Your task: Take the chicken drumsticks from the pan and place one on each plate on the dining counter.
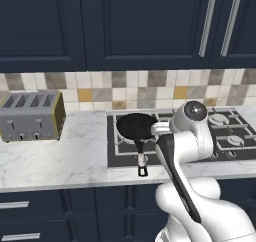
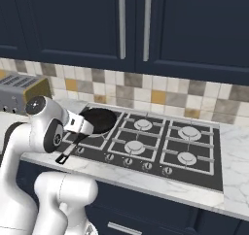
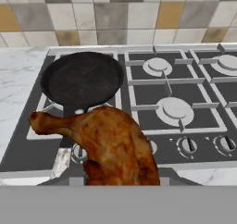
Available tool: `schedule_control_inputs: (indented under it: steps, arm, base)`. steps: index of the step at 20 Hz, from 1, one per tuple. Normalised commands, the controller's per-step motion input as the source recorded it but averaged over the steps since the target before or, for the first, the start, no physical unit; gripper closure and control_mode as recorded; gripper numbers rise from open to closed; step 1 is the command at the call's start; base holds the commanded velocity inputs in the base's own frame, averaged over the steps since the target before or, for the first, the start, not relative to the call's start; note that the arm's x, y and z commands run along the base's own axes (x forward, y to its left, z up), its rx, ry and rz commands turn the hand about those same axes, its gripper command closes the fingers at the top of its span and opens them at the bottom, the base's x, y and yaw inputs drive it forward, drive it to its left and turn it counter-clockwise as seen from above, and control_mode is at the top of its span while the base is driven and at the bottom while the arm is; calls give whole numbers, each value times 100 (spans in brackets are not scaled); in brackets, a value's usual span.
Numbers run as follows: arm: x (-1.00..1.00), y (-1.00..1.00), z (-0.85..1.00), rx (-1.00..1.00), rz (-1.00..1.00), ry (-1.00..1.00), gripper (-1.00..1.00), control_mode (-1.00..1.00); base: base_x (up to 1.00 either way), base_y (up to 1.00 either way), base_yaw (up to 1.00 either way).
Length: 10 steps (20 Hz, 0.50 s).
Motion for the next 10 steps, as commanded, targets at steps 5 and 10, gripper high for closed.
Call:
schedule_control_inputs:
  steps: [5, 10]
  arm:
    - [-16, 0, -5, -2, 2, 0, 100, -100]
    - [0, 0, 0, 0, 0, 0, 100, 100]
  base:
    - [0, 0, 0]
    - [-80, 1, 22]
